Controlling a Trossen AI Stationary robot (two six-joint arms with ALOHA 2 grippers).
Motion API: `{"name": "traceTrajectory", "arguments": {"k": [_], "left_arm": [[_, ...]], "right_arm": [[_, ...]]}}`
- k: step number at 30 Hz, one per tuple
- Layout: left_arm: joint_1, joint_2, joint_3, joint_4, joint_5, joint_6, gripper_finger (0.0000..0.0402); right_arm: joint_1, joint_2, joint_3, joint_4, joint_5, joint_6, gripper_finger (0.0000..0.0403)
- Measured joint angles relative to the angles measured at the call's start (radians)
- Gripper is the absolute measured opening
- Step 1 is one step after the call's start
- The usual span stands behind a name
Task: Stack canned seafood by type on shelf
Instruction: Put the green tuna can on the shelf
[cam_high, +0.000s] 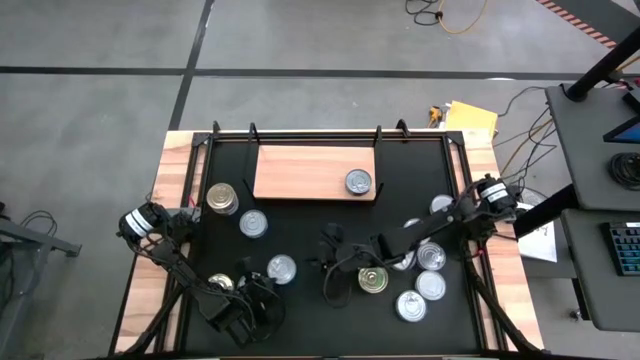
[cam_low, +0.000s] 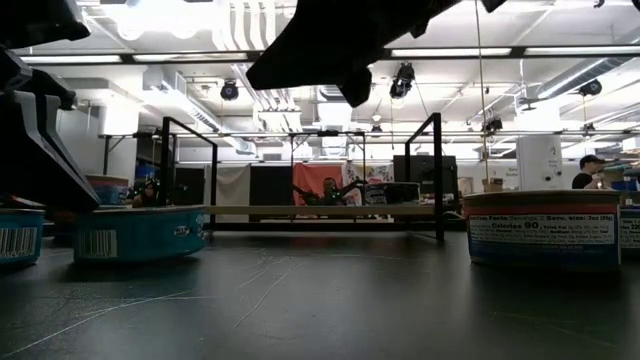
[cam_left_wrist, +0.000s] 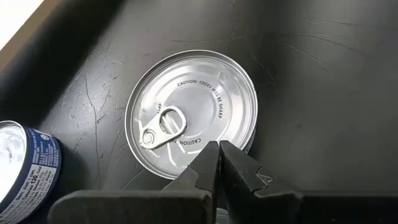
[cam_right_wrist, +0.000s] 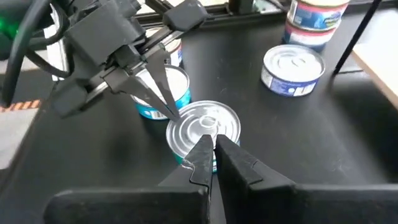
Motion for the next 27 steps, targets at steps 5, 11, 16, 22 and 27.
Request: {"name": "traceTrajectory", "arguments": {"k": [5, 11, 16, 22, 27], "left_arm": [[-0.007, 0.000, 0.000, 0.008, 0.000, 0.000, 0.0000], [-0.019, 0.000, 0.000, 0.012, 0.000, 0.000, 0.0000], [-0.029, 0.000, -0.001, 0.017, 0.000, 0.000, 0.0000], [-0.035, 0.000, -0.013, 0.051, -0.022, 0.012, 0.0000], [-0.031, 0.000, -0.014, 0.082, -0.025, 0.051, 0.0000]], "right_arm": [[-0.009, 0.005, -0.002, -0.005, -0.019, 0.049, 0.0044], [-0.018, 0.030, -0.002, -0.004, -0.019, 0.062, 0.0095], [-0.026, 0.061, 0.012, 0.008, -0.019, 0.103, 0.0135], [-0.031, 0.079, 0.035, -0.005, -0.021, 0.091, 0.0179], [-0.032, 0.053, 0.040, -0.046, -0.018, 0.061, 0.0200]]}}
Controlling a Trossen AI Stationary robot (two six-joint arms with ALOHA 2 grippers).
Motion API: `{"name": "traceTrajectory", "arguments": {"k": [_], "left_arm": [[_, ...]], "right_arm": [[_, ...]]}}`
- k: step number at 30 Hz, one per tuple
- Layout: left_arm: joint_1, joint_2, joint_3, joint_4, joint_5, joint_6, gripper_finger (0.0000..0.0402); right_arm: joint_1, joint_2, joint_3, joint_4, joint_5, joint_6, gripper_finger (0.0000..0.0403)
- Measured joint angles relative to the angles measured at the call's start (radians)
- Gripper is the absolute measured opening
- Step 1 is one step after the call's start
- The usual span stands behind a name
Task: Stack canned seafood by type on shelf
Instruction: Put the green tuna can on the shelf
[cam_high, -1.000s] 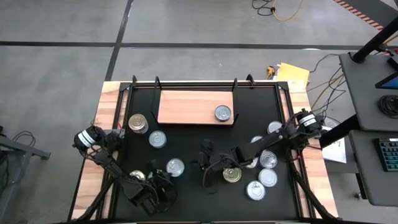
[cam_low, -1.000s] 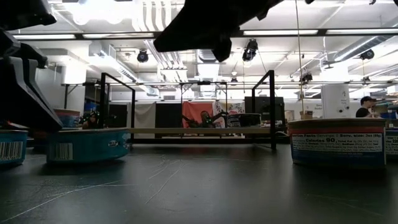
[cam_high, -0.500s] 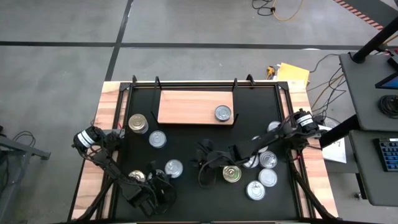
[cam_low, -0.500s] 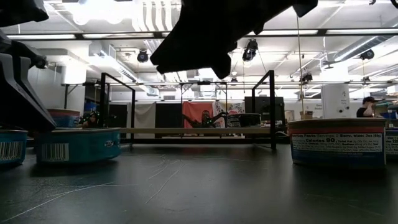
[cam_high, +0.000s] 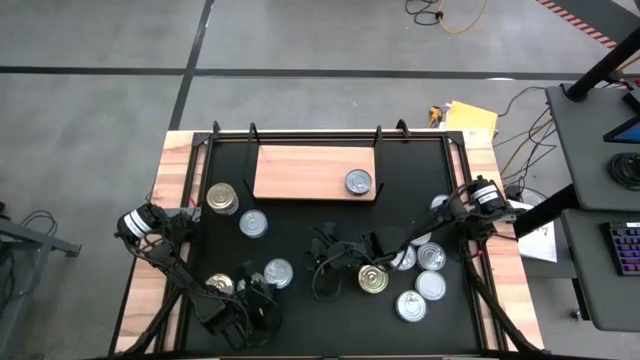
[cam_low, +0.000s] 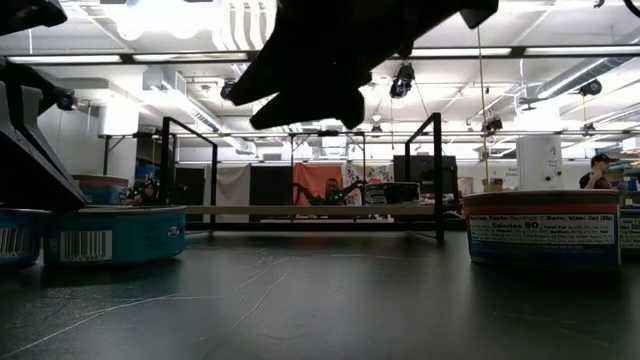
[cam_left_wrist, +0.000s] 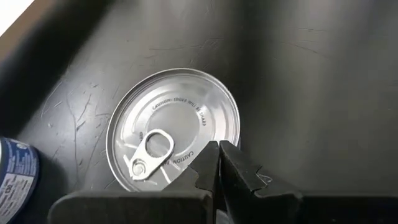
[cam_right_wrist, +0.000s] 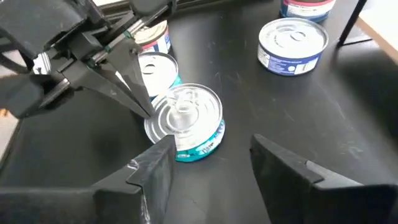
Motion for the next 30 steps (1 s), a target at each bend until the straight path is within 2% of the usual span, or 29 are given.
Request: {"name": "traceTrajectory", "arguments": {"k": [8, 13, 19, 30], "left_arm": [[0.063, 0.001, -0.002, 0.016, -0.038, 0.088, 0.0000], [0.116, 0.002, -0.020, 0.083, -0.042, 0.174, 0.0000], [0.178, -0.001, -0.043, 0.112, -0.003, 0.250, 0.0000], [0.284, -0.044, -0.050, 0.214, 0.049, 0.456, 0.0000]], "right_arm": [[0.001, -0.073, -0.001, -0.192, 0.000, -0.012, 0.0202], [0.008, -0.096, -0.002, -0.289, 0.000, -0.012, 0.0194], [0.009, -0.122, -0.004, -0.405, 0.001, -0.035, 0.0183], [-0.047, -0.213, -0.009, -0.467, 0.001, -0.201, 0.0178]]}}
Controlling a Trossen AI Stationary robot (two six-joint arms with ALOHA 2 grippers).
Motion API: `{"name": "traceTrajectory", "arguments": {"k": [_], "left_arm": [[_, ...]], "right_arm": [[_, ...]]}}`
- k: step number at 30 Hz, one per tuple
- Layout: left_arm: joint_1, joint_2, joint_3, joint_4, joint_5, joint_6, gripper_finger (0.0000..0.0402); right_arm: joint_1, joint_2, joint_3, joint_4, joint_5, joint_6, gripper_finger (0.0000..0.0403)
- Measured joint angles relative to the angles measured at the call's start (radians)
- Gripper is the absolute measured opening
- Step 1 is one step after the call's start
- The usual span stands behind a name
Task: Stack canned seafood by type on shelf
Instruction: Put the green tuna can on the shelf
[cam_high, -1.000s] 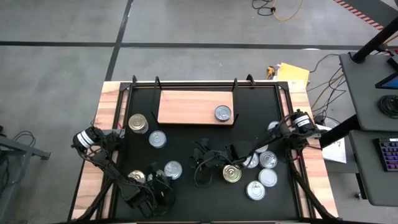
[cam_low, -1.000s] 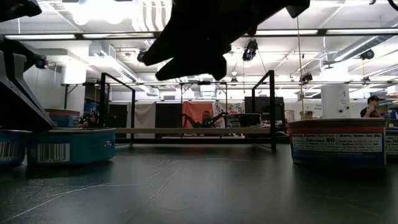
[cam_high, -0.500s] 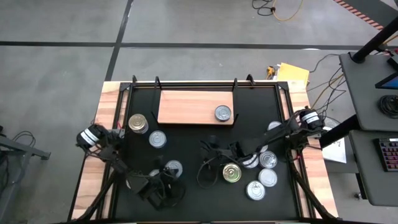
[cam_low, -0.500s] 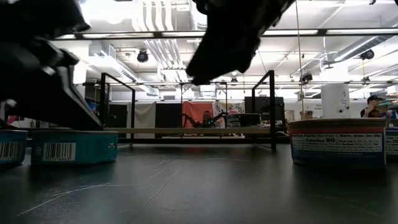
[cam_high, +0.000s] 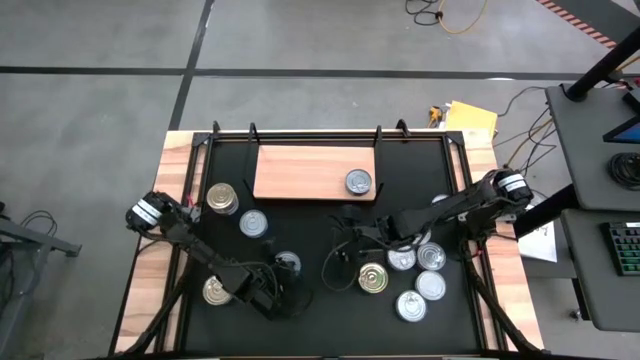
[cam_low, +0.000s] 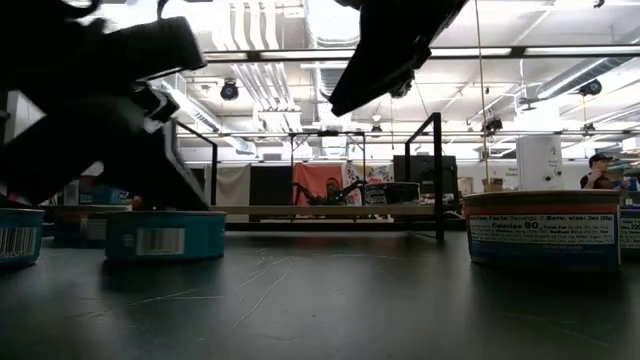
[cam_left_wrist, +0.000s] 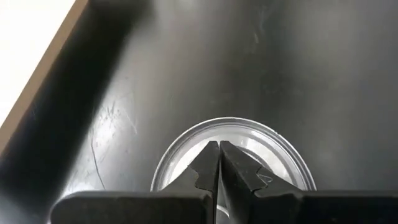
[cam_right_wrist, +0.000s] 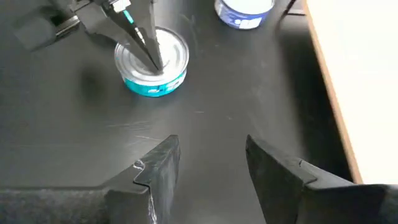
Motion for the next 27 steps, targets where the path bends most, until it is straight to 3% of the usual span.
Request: {"name": "traceTrajectory", "arguments": {"k": [9, 14, 17, 22, 27], "left_arm": [[0.018, -0.076, 0.000, 0.225, -0.012, 0.157, 0.0000], [0.018, -0.120, 0.002, 0.208, 0.111, 0.155, 0.0000], [0.021, -0.161, 0.014, 0.138, 0.190, 0.109, 0.0000], [0.021, -0.211, 0.066, -0.117, 0.353, 0.001, 0.0000], [0.021, -0.230, 0.055, -0.229, 0.427, -0.003, 0.0000]], "right_arm": [[-0.011, -0.069, -0.080, 0.023, -0.053, -0.084, 0.0186], [-0.012, -0.083, -0.150, 0.066, -0.080, -0.090, 0.0178], [-0.011, -0.094, -0.180, 0.083, -0.079, -0.087, 0.0173], [-0.012, -0.106, -0.204, 0.158, -0.078, -0.095, 0.0160], [-0.012, -0.104, -0.221, 0.245, -0.078, -0.143, 0.0141]]}}
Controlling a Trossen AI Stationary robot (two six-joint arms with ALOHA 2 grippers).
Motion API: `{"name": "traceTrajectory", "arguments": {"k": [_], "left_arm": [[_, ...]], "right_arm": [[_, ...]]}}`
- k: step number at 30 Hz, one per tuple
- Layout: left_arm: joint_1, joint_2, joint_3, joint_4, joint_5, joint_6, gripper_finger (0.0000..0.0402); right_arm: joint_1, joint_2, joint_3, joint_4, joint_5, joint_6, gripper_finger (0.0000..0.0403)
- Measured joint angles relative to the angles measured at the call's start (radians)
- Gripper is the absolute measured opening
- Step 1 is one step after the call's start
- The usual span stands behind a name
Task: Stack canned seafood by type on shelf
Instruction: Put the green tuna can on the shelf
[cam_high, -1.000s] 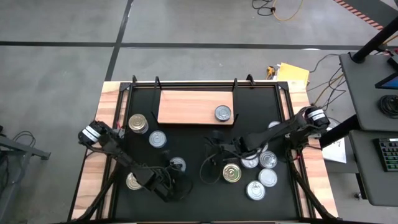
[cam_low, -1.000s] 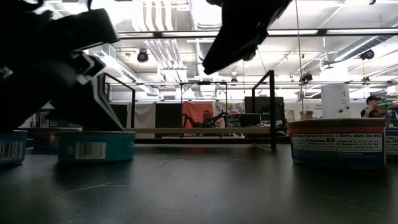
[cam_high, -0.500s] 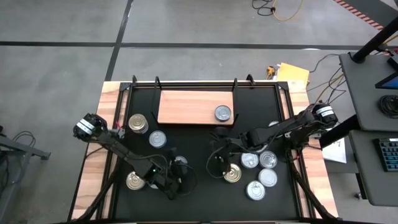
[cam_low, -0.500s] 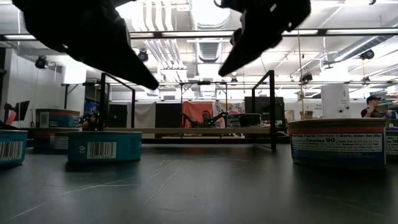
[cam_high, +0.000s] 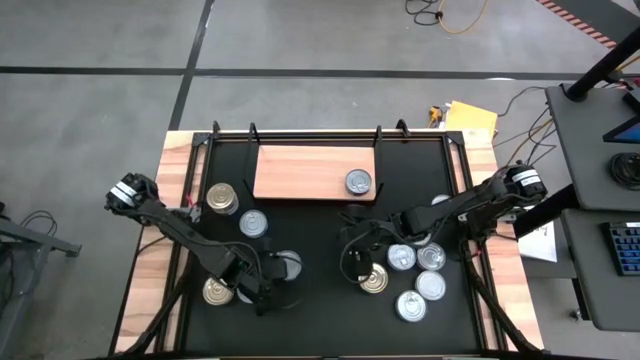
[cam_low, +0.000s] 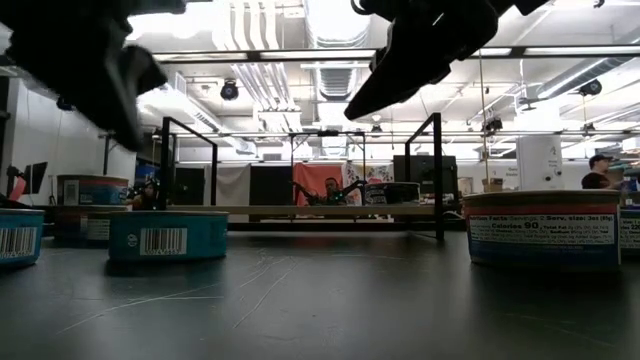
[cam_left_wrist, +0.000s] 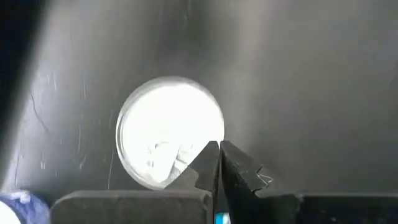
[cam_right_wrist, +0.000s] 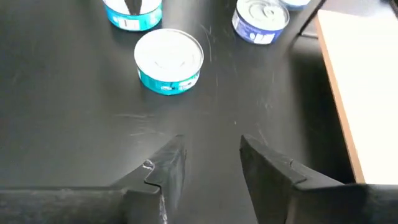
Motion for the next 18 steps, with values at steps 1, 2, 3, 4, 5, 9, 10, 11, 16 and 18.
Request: {"name": "traceTrajectory", "arguments": {"k": [1, 2, 3, 4, 5, 9, 10, 11, 16, 18], "left_arm": [[0.002, 0.000, -0.005, -0.017, 0.010, 0.002, 0.0000], [0.004, 0.000, -0.010, -0.021, 0.017, 0.005, 0.0000], [0.006, 0.000, -0.015, -0.013, 0.024, 0.006, 0.0000], [0.009, 0.000, -0.018, -0.012, 0.026, 0.007, 0.0000], [0.011, 0.000, -0.023, -0.012, 0.028, 0.007, 0.0000], [0.014, 0.004, -0.041, -0.006, 0.027, 0.005, 0.0000], [0.014, 0.004, -0.047, -0.001, 0.024, 0.000, 0.0000], [0.017, 0.004, -0.053, 0.011, 0.019, -0.007, 0.0000], [0.018, 0.009, -0.083, 0.073, 0.004, -0.030, 0.0000], [0.018, 0.013, -0.100, 0.073, 0.004, -0.032, 0.0000]], "right_arm": [[0.000, 0.001, -0.007, 0.016, 0.000, -0.005, 0.0136], [0.000, 0.001, -0.015, 0.035, 0.000, -0.011, 0.0131], [0.000, 0.001, -0.020, 0.043, 0.000, -0.019, 0.0125], [0.000, 0.001, -0.024, 0.052, 0.000, -0.027, 0.0120], [0.000, 0.001, -0.025, 0.055, 0.000, -0.035, 0.0113], [-0.006, 0.013, -0.025, 0.089, -0.001, -0.097, 0.0083], [-0.009, 0.016, -0.025, 0.105, -0.009, -0.113, 0.0074], [-0.013, 0.019, -0.025, 0.116, -0.017, -0.131, 0.0065], [-0.039, 0.074, -0.026, 0.214, -0.149, -0.165, 0.0021], [-0.043, 0.091, -0.026, 0.228, -0.158, -0.165, 0.0013]]}}
